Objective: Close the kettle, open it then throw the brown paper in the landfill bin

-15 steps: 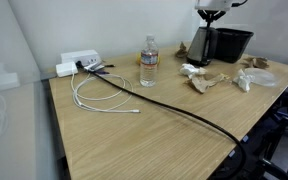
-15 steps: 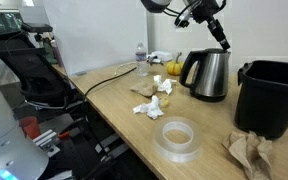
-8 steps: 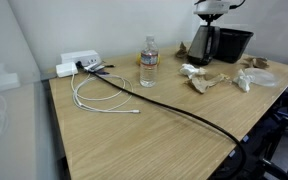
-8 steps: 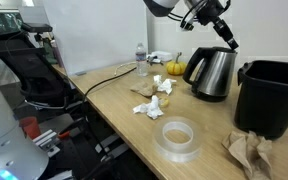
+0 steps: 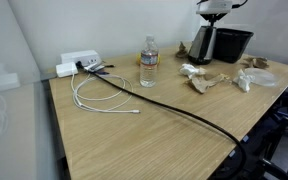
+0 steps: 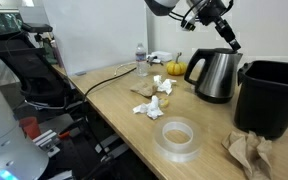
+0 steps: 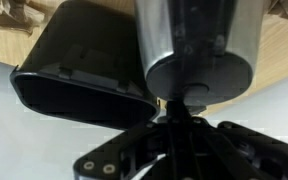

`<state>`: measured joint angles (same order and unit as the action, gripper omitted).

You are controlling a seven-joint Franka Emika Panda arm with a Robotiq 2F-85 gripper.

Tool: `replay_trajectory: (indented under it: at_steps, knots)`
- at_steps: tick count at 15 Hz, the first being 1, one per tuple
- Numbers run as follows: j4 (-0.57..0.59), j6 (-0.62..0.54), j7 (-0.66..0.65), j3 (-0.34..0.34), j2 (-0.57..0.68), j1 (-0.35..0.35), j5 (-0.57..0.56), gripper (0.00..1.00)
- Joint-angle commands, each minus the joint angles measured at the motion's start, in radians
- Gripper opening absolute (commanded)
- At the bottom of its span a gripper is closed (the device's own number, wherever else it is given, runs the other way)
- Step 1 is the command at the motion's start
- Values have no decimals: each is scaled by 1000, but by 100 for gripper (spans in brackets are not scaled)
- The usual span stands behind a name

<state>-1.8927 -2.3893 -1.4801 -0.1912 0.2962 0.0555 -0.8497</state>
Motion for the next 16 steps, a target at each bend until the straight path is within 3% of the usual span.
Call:
replay_trajectory:
  at_steps: [1, 7, 8, 9, 16]
  knots:
    - [-64, -3, 41, 10, -8, 17, 60, 0]
    - [-89, -23, 81, 12, -48, 26, 96, 1]
    - [-95, -25, 91, 12, -55, 28, 109, 10]
    - [-102, -31, 101, 12, -65, 28, 120, 27]
    - [-116, -43, 94, 2, -108, 23, 156, 76]
